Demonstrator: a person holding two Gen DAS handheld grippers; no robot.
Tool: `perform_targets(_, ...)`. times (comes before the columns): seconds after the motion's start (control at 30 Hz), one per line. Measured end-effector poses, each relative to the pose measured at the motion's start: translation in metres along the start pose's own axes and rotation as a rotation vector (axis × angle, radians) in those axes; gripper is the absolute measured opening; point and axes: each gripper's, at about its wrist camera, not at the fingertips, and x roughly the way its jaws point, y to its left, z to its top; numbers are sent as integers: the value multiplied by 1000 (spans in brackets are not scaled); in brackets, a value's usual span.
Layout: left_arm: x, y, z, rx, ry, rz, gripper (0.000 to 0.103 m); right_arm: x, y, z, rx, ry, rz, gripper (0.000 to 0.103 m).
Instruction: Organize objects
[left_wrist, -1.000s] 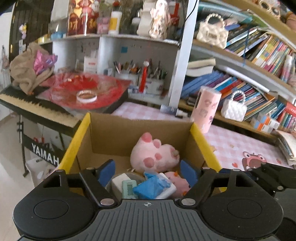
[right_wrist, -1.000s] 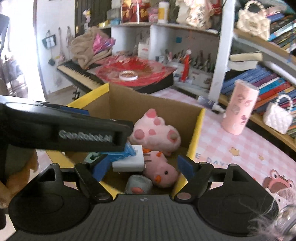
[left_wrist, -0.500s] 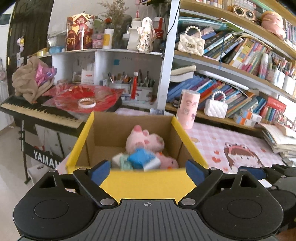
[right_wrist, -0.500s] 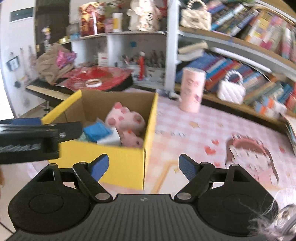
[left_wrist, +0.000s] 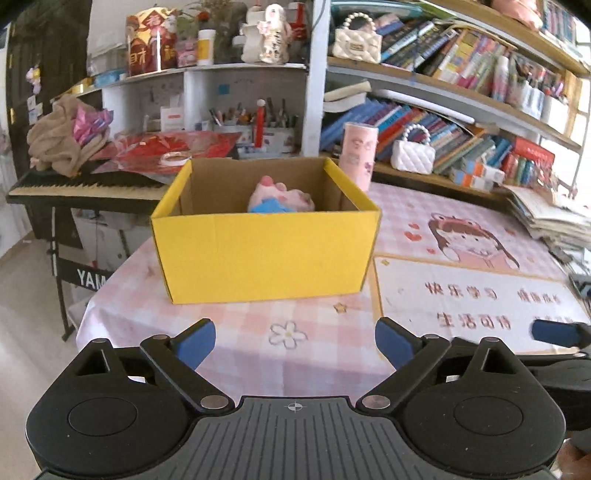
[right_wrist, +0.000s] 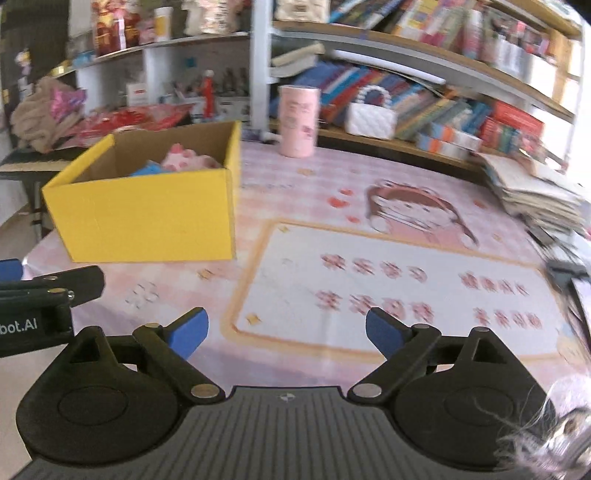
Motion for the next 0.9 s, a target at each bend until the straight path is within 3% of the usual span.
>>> perform_targets(0.3,-9,-25,-7,96,4,-44,96,-34,-32,-18,111,-38,-152,99)
perform_targets(0.67,-9,-55,-5,125,-14,-108,98,-55,-51,-22,104,-80,-229,102)
perform_targets(0.9,-7,-71,-6,148,-5,-103,98,-55,-69,-25,134,-66,-248,103)
